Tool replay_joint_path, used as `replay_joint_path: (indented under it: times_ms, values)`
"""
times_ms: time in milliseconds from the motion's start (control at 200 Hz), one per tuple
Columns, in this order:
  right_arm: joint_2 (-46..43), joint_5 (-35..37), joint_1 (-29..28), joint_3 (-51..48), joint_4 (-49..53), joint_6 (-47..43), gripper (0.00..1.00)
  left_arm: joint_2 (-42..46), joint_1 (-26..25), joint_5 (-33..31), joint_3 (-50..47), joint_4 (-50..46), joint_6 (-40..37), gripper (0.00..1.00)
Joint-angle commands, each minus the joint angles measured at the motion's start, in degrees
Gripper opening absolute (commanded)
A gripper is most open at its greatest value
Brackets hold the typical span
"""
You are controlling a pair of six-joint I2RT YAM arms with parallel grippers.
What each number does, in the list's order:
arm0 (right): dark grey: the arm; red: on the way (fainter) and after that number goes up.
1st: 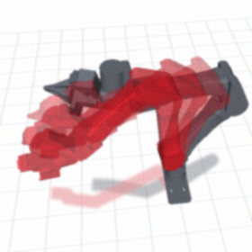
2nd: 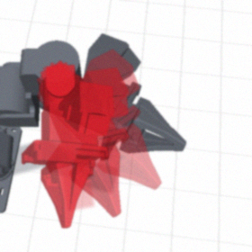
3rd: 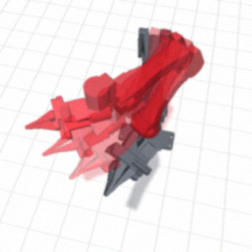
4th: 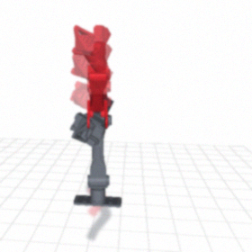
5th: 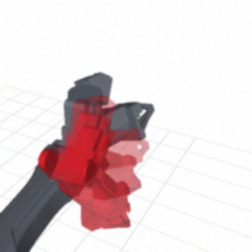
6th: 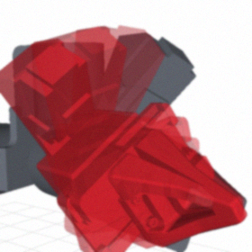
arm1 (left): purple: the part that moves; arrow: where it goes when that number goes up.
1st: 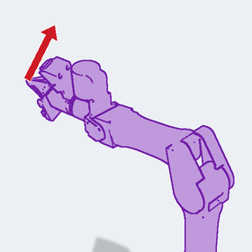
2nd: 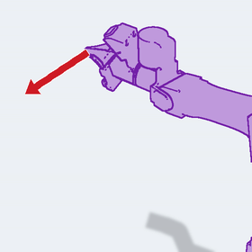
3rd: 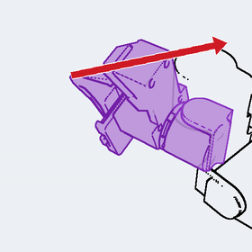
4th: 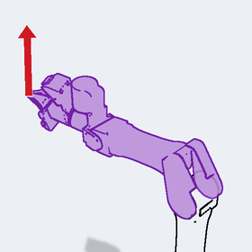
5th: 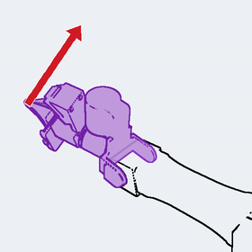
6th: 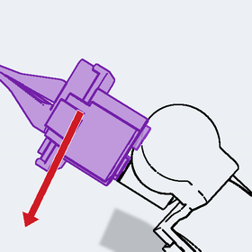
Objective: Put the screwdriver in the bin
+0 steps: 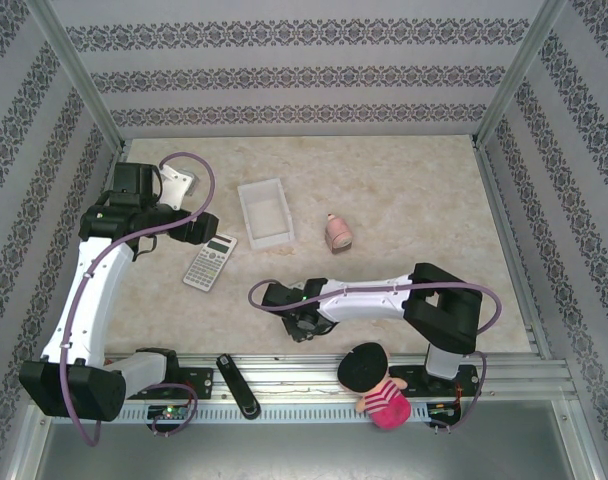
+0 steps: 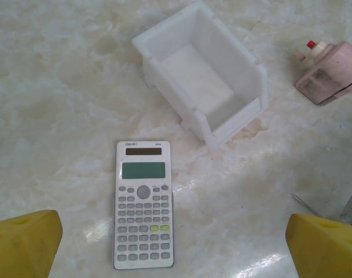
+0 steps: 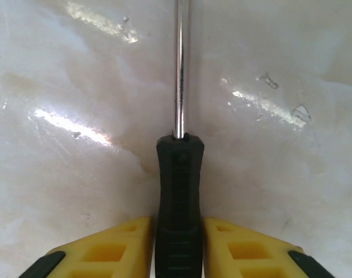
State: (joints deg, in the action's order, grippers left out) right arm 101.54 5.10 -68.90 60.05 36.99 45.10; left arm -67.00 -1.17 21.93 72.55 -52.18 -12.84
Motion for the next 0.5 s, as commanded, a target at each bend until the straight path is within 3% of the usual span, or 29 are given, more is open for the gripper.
replay_joint_path:
  times_ms: [0,115,495]
  values:
    - [1.12,2.78,-0.74,-0.54,2.17,0.25,0.25,1.42,-0.65,0.48,-0.94,-0.87,0.93,0.99]
    - [0.64,3.27,-0.97,-0.51,1.42,-0.44,0.17,1.82,-0.63,0.34,-0.70,-0.98,1.02,0.99]
    - [-6.04,1.57,2.89,3.39,5.34,-4.54,0.16,3.65,-0.68,-1.66,0.16,-1.29,-0.80,0.99]
